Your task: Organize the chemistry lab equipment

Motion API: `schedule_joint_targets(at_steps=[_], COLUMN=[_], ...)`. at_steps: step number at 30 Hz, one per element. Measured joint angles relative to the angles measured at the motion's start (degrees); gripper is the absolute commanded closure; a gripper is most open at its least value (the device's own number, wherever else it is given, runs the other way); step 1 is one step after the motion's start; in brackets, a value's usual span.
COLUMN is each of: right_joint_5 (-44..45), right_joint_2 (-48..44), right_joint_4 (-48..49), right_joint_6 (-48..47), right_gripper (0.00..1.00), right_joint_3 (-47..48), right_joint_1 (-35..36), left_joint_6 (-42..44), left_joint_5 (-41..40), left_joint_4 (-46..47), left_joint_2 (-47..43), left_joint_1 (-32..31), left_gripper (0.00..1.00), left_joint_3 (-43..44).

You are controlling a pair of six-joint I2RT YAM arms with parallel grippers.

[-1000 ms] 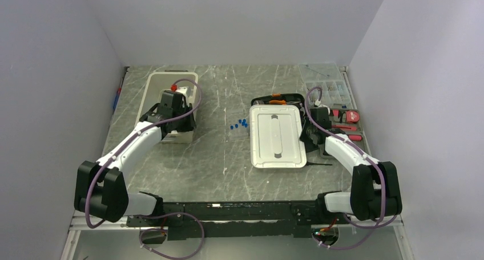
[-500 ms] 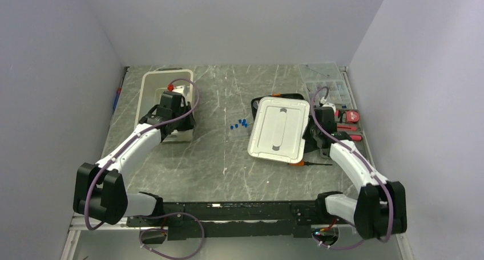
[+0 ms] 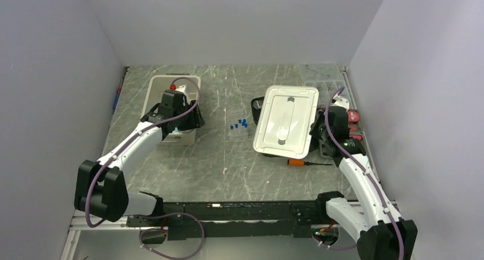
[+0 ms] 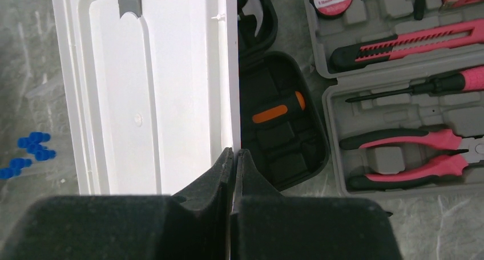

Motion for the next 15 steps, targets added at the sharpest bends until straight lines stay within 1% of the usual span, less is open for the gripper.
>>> schedule_joint_targets(at_steps=[2, 5, 7, 12, 15], right_joint_5=[-0.5, -1.6, -2.8, -6.5, -9.7], right_joint_2=[-1.4, -3.1, -4.2, -6.0, -6.5], right_joint_4=[-1.0, -2.1, -3.0, -3.3, -3.1], right_joint_6=[0.0, 0.0, 0.0, 0.0, 0.3], right_gripper=[1.0, 1.0, 1.0, 1.0, 1.0], right_joint_3=[0.9, 2.7, 4.7, 8.9, 10.5], right_joint_1=[0.0, 0.0, 0.0, 0.0, 0.1], left_joint_6=[0.4, 1.1, 2.1, 4.9, 5.7], left_joint_5=[-0.1, -1.3, -2.8, -4.3, -2.0], left_joint_4=[-0.3, -1.2, -1.7, -0.4, 1.9], left_joint_2=[0.1, 0.0, -0.4, -5.2, -9.5], left_joint_1=[0.0, 0.0, 0.0, -0.2, -1.0], left_gripper=[0.24, 0.16, 0.06, 0.04, 0.03], left_joint_3=[0.9, 3.2, 5.4, 8.0, 8.0])
